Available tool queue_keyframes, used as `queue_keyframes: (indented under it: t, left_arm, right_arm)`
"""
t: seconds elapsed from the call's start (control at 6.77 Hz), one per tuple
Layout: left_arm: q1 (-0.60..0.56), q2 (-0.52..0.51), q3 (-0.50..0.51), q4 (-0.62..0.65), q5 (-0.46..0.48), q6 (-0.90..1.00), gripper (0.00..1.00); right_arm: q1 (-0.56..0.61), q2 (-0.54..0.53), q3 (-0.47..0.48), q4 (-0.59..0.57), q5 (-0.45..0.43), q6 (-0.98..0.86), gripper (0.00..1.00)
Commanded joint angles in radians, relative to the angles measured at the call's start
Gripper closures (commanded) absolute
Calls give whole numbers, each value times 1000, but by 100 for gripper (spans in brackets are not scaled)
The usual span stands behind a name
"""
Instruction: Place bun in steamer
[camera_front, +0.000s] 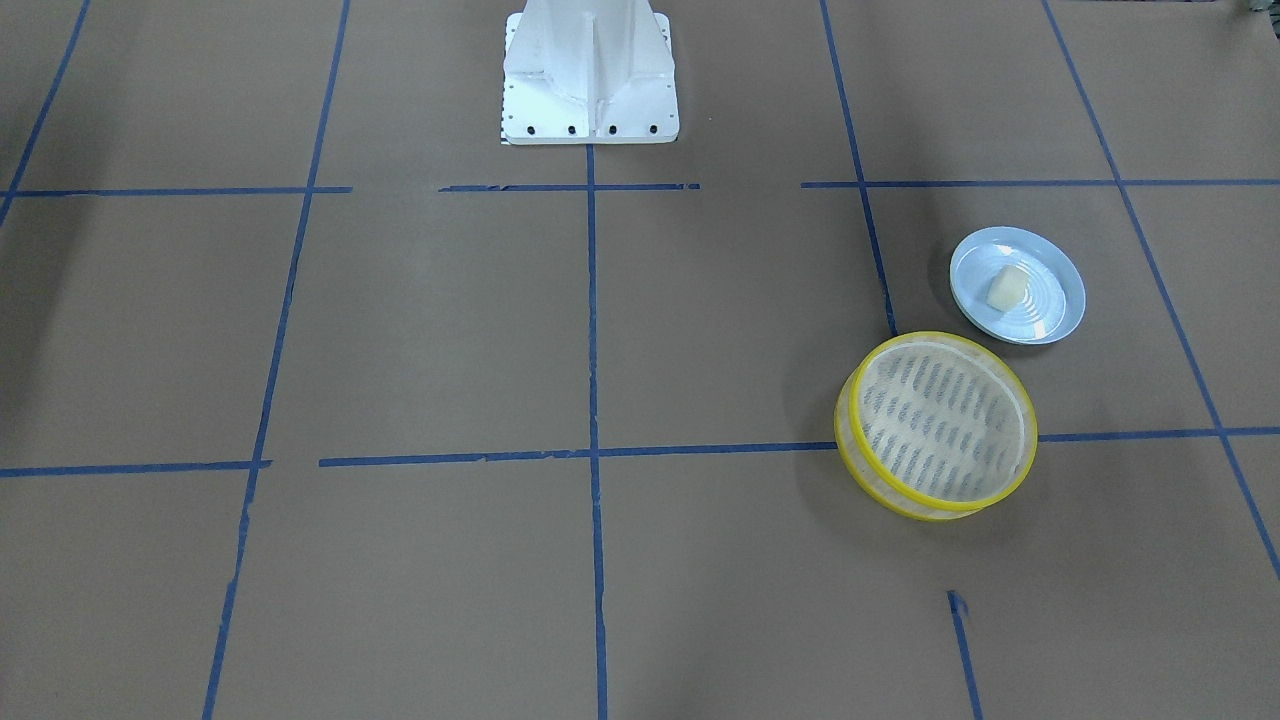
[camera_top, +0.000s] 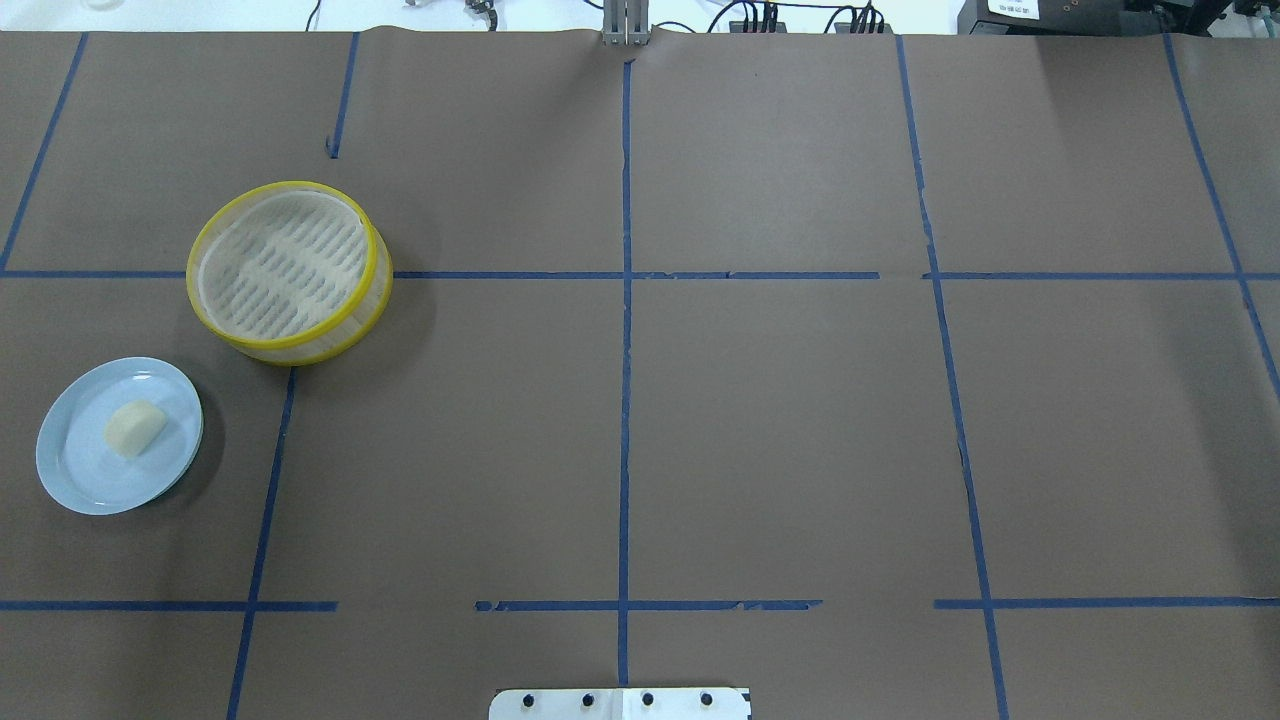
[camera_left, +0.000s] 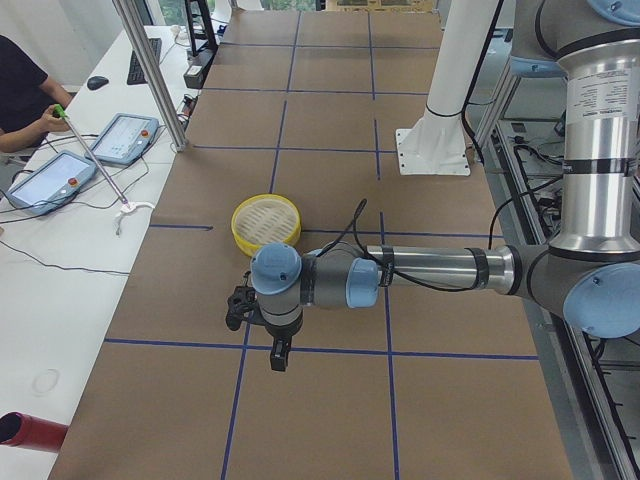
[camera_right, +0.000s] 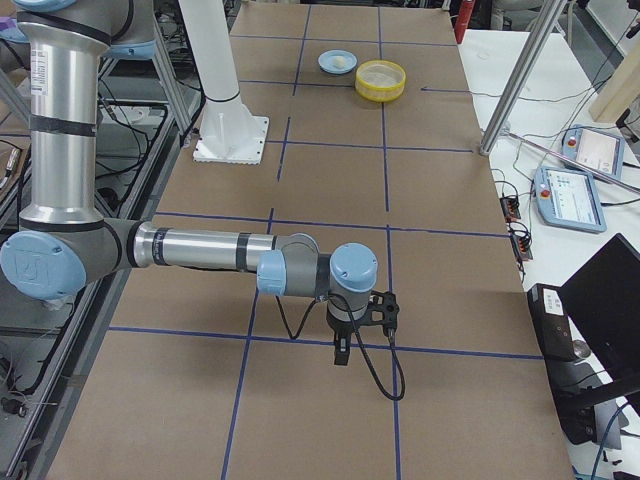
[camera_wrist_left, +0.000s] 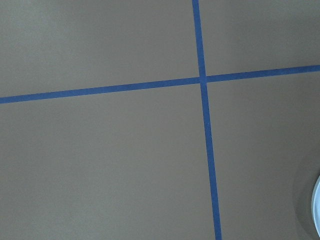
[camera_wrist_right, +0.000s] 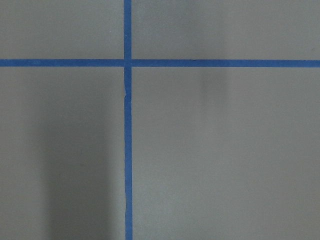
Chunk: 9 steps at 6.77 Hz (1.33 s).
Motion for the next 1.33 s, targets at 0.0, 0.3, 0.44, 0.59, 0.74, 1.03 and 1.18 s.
queue_keyframes:
  t: [0.0,0.3,0.44,0.59,0.74,1.03,1.18]
  left_arm:
    - [1,-3,-13,-5,-3,5,0]
    - [3,-21,-39,-9,-3,2,0]
    - [20,-73,-48,0,11,-6,0]
    - [50,-95,-53,1,-3,-9,0]
    - [51,-101,-83,-2,-5,-61,0]
    - [137,-117,-131,-26,-29,-379,0]
    - [237,-118,-166,-32,-22,-522,0]
  right_arm:
    - [0,1,-1,0,0,0,0]
    - [0,0,1,0,0,0,0]
    - [0,0,1,0,0,0,0]
    - [0,0,1,0,0,0,0]
    - [0,0,-1,0,0,0,0]
    - [0,0,1,0,0,0,0]
    - [0,0,-1,0,0,0,0]
